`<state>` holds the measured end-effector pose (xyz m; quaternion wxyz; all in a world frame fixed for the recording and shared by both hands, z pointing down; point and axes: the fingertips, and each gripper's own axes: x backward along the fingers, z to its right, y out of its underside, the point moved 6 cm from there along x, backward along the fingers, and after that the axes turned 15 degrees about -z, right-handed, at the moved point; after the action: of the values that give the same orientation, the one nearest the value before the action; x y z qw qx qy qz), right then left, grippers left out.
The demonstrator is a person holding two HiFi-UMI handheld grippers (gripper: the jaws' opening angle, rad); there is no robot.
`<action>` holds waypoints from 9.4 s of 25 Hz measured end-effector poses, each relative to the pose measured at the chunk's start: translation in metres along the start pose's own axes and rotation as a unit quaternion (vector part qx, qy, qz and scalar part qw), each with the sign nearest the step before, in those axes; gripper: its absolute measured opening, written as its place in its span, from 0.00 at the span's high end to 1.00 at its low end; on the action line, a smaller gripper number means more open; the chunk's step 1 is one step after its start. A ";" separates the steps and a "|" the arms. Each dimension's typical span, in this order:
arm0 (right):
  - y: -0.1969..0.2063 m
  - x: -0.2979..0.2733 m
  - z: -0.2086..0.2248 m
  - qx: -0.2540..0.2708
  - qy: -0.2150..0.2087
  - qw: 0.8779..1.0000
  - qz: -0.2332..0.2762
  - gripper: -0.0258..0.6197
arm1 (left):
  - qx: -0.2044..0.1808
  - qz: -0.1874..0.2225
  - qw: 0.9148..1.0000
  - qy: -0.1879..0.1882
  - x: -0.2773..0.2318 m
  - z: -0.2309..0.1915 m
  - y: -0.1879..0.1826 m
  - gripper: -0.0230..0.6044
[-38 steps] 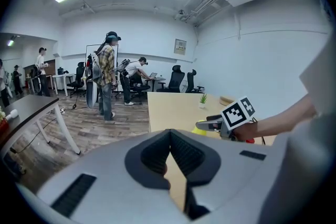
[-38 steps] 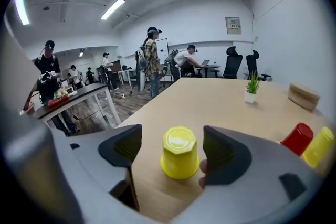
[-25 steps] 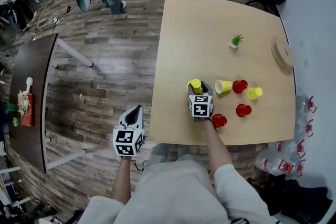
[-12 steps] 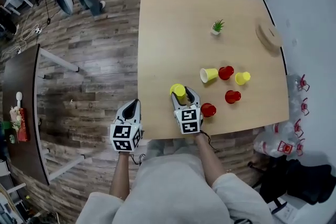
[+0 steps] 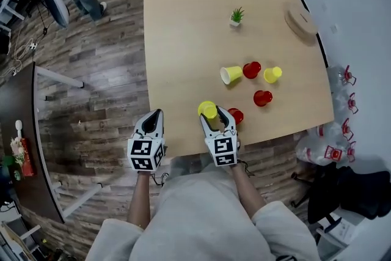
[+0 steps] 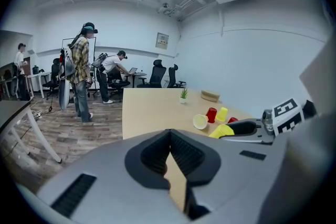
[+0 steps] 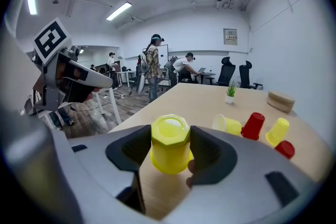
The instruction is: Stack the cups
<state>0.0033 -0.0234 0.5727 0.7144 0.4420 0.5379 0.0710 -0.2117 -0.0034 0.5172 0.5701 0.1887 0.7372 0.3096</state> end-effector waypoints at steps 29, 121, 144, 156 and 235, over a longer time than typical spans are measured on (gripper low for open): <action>0.080 -0.016 0.013 -0.046 0.028 0.997 -0.056 0.59 | -0.033 -0.019 0.999 0.017 -0.009 0.023 -0.003 0.95; -0.074 -0.036 0.203 -0.548 -0.161 0.816 0.087 0.43 | 0.013 0.018 1.000 -0.014 -0.017 0.015 -0.025 0.95; -0.005 -0.124 0.189 -0.735 -0.099 0.667 -0.070 0.39 | 0.037 0.011 0.999 -0.021 -0.022 -0.014 -0.024 0.95; 0.002 -0.126 0.186 -0.742 -0.123 0.657 -0.051 0.56 | 0.042 0.009 0.999 -0.027 -0.019 -0.024 -0.021 0.95; 0.121 0.017 0.163 -0.085 0.073 0.994 -0.004 0.55 | -0.066 -0.070 0.993 0.067 -0.081 0.099 -0.002 0.95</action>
<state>0.1907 -0.0313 0.6519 0.7081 0.3712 0.5826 0.1459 -0.0939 -0.0319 0.5590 0.5505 0.0776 0.7632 0.3292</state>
